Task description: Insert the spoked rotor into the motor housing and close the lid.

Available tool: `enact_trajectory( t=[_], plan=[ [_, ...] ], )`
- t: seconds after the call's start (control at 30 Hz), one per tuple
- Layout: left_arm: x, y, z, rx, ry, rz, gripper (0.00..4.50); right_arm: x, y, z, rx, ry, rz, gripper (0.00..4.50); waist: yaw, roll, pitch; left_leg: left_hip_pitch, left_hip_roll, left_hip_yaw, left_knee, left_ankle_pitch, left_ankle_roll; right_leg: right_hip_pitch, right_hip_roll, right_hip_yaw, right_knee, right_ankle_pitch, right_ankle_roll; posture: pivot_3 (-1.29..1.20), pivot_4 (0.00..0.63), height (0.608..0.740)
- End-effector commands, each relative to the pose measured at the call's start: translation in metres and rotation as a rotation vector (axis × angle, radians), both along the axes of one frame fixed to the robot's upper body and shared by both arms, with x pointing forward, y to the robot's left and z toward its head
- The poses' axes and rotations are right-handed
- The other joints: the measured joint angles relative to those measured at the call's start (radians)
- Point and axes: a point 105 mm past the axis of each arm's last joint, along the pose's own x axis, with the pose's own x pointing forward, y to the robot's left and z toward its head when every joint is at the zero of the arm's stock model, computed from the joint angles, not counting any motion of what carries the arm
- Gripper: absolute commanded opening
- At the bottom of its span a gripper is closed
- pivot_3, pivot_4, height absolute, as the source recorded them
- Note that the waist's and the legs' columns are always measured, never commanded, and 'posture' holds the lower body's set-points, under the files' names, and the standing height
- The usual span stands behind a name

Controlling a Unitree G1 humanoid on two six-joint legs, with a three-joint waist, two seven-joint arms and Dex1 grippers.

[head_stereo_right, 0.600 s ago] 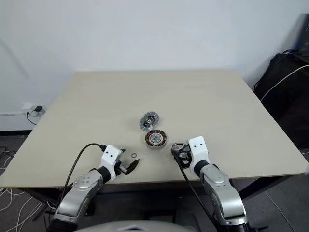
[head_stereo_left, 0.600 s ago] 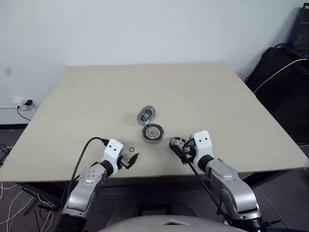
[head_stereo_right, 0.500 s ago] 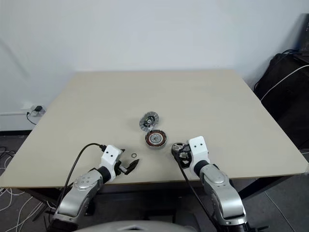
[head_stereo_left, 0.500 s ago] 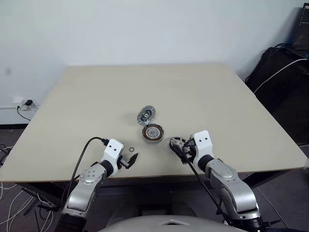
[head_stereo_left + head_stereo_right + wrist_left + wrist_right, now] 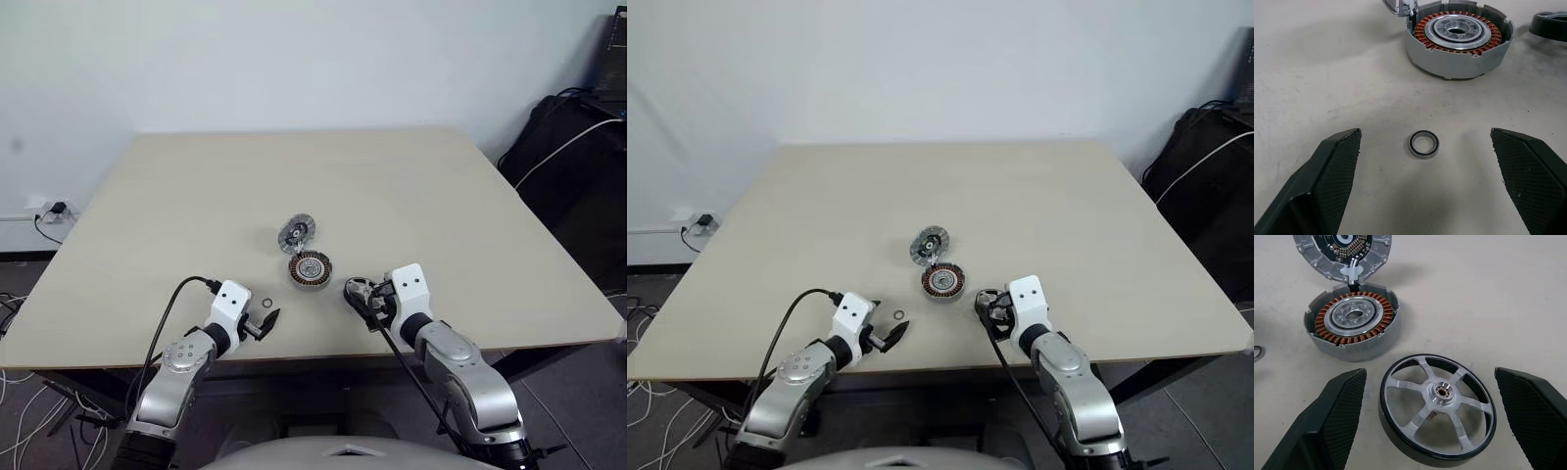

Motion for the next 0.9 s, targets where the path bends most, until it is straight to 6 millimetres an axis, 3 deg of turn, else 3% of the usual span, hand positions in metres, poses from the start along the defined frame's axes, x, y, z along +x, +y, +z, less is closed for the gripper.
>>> enact_trajectory(
  t=[0.03,0.87,0.9],
  plan=[
    [0.006,-0.003,0.010,0.001,-0.049,-0.010,4.46,0.004,0.003,0.012,0.018,-0.055,0.011,4.47,0.000,0.000,0.000,0.000,0.000,0.000,0.000,0.000,0.000,0.000,0.000,0.000,0.000,0.000,0.000,0.00,0.000,0.740],
    [0.024,-0.002,-0.026,0.069,0.065,0.061,4.46,0.004,0.006,0.014,0.033,-0.070,0.005,4.47,0.001,0.000,0.000,0.000,0.000,0.000,0.001,0.000,-0.001,0.001,0.000,0.000,0.000,0.001,0.001,0.00,0.000,0.740],
    [0.024,-0.001,-0.027,0.073,0.071,0.069,4.30,0.004,0.006,0.014,0.034,-0.070,0.004,4.49,0.001,0.000,0.000,0.000,0.000,0.000,0.001,0.000,-0.001,0.001,0.000,0.000,0.000,0.001,0.001,0.00,0.000,0.740]
  ],
)
